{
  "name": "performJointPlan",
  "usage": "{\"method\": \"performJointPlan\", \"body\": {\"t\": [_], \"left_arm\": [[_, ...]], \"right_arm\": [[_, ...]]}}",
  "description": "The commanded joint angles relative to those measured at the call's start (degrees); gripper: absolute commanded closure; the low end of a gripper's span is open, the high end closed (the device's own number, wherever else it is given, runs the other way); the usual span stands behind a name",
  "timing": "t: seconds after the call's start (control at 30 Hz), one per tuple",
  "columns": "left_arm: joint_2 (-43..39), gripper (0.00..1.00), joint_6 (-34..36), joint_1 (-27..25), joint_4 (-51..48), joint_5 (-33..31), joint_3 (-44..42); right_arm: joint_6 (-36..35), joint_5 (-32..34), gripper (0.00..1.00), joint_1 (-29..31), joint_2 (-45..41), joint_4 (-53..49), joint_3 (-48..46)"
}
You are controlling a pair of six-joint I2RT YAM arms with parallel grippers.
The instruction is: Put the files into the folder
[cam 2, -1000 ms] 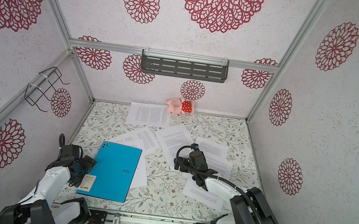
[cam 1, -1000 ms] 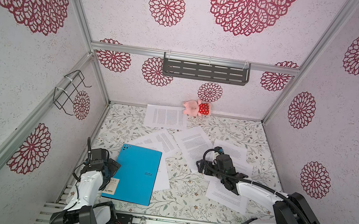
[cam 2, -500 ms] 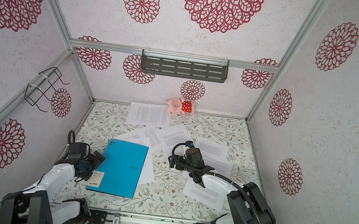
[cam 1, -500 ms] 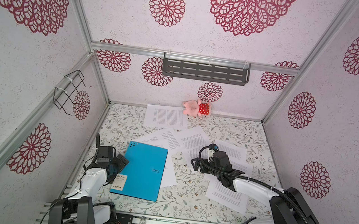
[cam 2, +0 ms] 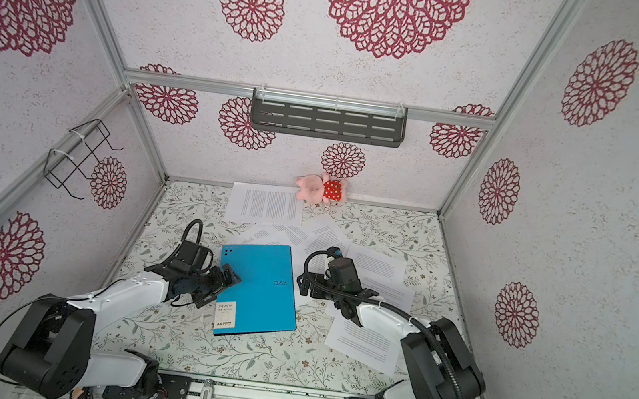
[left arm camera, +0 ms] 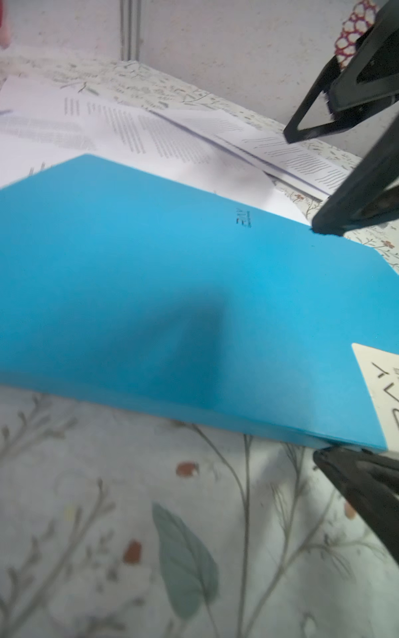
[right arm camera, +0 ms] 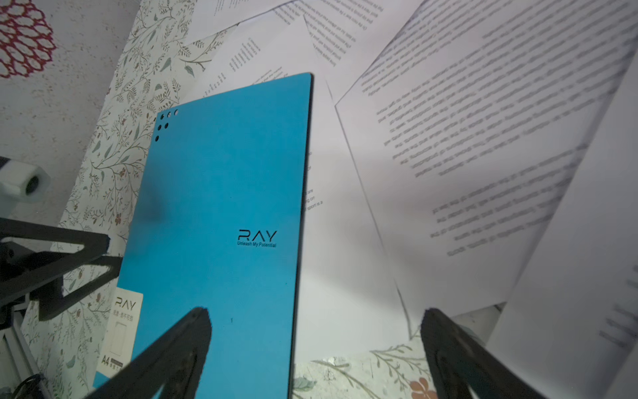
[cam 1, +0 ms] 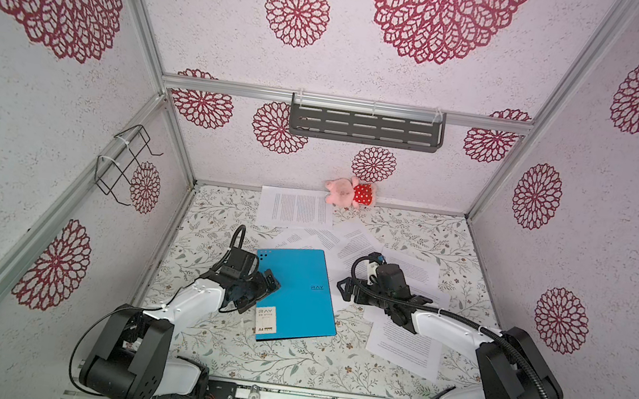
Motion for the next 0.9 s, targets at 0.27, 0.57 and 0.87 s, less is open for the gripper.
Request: {"method": "performJointPlan", "body": {"t": [0.27, 0.57, 0.87], "left_arm": [[3.7, 0.01, 3.9, -0.69, 2.24, -0.54, 0.4], [14.32, 0.02, 3.64, -2.81, 11.47, 3.42, 6.67], [11.17, 0.02, 8.49, -6.52, 1.86, -12.17, 12.26]], "right_arm": [[2.3, -10.67, 0.07, -0.65, 4.9, 3.69, 0.65], [2.72, -12.66, 0.07, -3.56, 4.02, 4.9, -2.06], [0.8, -14.74, 0.07, -9.13, 4.02, 3.97, -1.66]]}}
